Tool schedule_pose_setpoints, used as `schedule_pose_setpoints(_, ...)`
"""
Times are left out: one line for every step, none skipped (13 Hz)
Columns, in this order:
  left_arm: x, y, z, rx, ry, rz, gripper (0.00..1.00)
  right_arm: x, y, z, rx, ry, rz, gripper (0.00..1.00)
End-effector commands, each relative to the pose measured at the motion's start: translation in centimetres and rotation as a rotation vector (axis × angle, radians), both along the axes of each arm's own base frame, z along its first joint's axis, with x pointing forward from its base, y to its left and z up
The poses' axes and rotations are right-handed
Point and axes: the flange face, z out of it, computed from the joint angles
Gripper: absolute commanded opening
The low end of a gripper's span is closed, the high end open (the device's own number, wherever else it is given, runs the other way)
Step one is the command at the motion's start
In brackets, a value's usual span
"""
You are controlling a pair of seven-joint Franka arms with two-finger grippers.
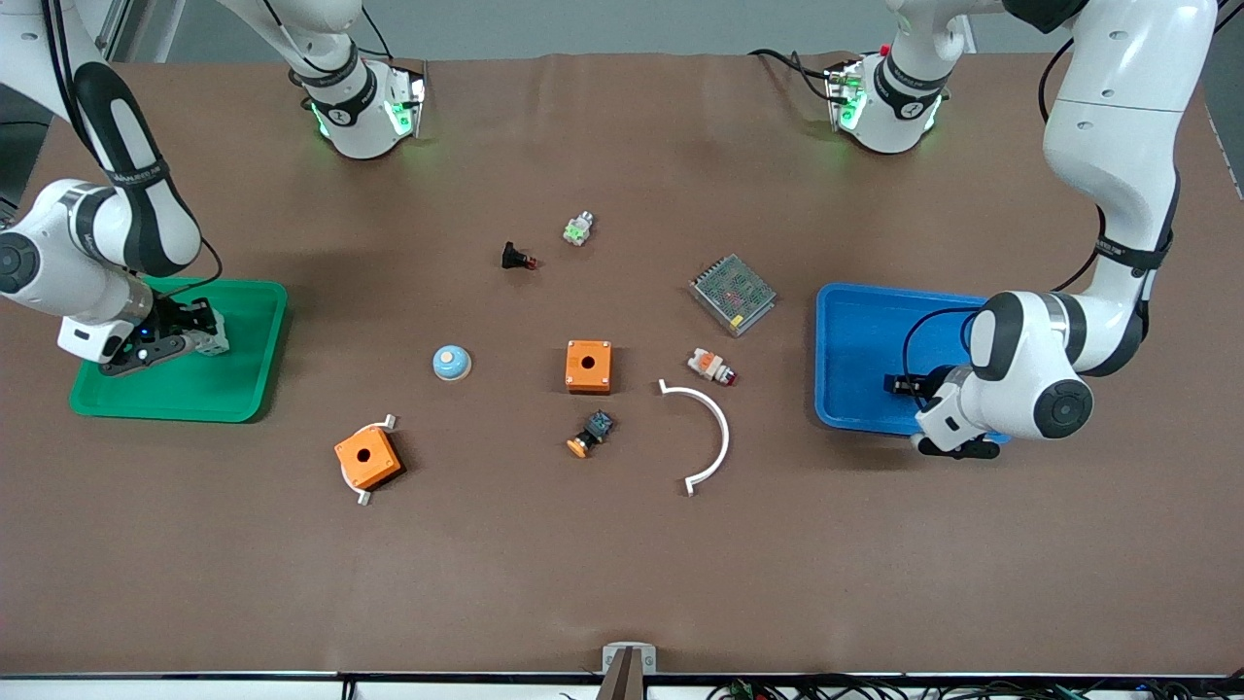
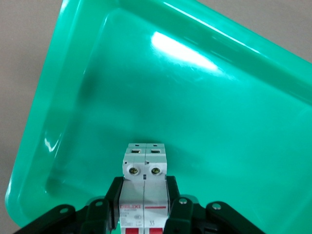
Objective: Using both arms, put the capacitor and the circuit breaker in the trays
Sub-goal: 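Lower and release the breaker while the left gripper releases the capacitor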
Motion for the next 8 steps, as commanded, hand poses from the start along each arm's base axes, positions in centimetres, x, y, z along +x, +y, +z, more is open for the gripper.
schedule_pose_setpoints(1.2,-0.4,2.4,-0.003,-0.041,-0.002,0.71,1.0,0.6,0.6,-0.01,-0.006,0.025,0.15)
schedule_pose_setpoints(1.6,-0.5,3.4,-0.001,-0.057,0.003,0.76,1.5,1.1,0.6,-0.009,-0.009,0.028,0.15)
schedule_pose_setpoints(1.9,-0.5,4.5,0.001,-0.075,0.01,0.82,2.2,2.1,0.6,-0.011,-0.012,0.045,0.17)
schedule_pose_setpoints(2.1,-1.0,6.1,0.004,-0.1,0.014,0.89,2.5,2.2,0.8,-0.013,-0.015,0.048,0.32)
schedule_pose_setpoints(2.4,-1.3,7.7,0.012,-0.125,0.028,0.94,2.6,2.2,0.8,-0.009,-0.005,0.046,0.78)
schedule_pose_setpoints(2.6,-1.3,9.6,0.015,-0.155,0.033,0.98,2.8,2.0,1.1,-0.006,0.0,0.04,1.0)
schedule_pose_setpoints(3.0,-1.2,11.9,0.015,-0.194,0.037,1.0,3.3,2.0,1.8,-0.005,0.014,0.04,1.0)
schedule_pose_setpoints(3.2,-1.0,14.1,0.017,-0.229,0.043,1.0,3.8,1.9,3.0,-0.001,0.049,0.034,1.0)
